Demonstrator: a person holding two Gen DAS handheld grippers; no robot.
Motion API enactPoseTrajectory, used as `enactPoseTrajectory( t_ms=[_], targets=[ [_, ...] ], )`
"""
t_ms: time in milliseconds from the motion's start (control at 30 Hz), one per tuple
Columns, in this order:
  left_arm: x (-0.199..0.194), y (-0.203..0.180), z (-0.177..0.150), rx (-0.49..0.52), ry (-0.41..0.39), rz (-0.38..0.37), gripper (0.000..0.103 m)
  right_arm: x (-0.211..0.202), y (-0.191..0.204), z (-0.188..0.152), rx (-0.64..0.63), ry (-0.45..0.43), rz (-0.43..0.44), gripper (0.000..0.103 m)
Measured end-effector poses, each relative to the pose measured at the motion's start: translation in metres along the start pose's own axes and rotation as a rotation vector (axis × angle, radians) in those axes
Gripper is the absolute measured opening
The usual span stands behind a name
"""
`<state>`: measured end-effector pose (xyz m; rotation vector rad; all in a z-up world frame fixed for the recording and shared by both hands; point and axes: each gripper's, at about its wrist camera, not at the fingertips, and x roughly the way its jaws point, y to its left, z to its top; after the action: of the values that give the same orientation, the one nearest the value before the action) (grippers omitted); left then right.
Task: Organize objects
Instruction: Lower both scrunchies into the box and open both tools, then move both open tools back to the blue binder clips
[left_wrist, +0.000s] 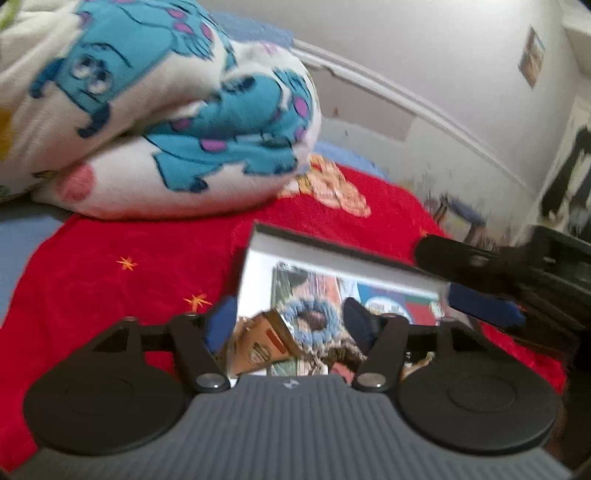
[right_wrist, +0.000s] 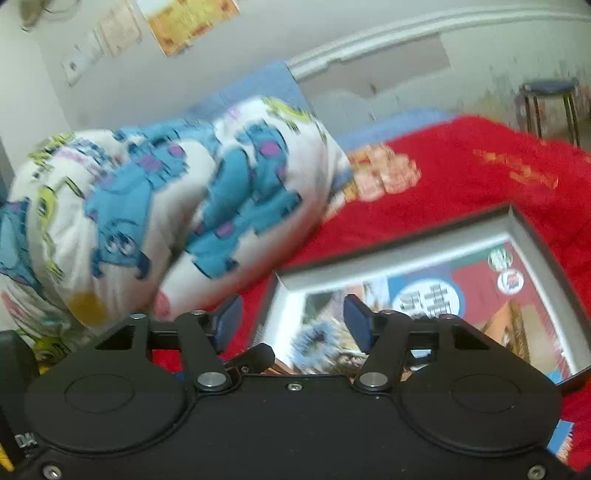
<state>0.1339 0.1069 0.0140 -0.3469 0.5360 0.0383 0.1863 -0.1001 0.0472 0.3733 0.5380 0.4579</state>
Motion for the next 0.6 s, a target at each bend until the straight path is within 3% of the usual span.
enactPoseTrajectory(
  t_ms=[167, 400, 600],
  targets=[
    [-0.026, -0.008, 0.001, 0.020, -0.053, 0.005, 0.087, -0.047, 0.003, 0.011, -0.011, -0.076, -0.007, 0.082],
    [-0.039, -0.049, -0.016, 0.110, -0.054, -0.091, 0.089, -0.105, -0.031, 0.016, 0.046, -0.095, -0.092, 0.085],
    [-0.040, -0.084, -0.044, 0.195, 0.005, -0.175, 0.092, -0.147, -0.056, -0.001, 0.058, -0.110, -0.251, 0.088]
  ],
)
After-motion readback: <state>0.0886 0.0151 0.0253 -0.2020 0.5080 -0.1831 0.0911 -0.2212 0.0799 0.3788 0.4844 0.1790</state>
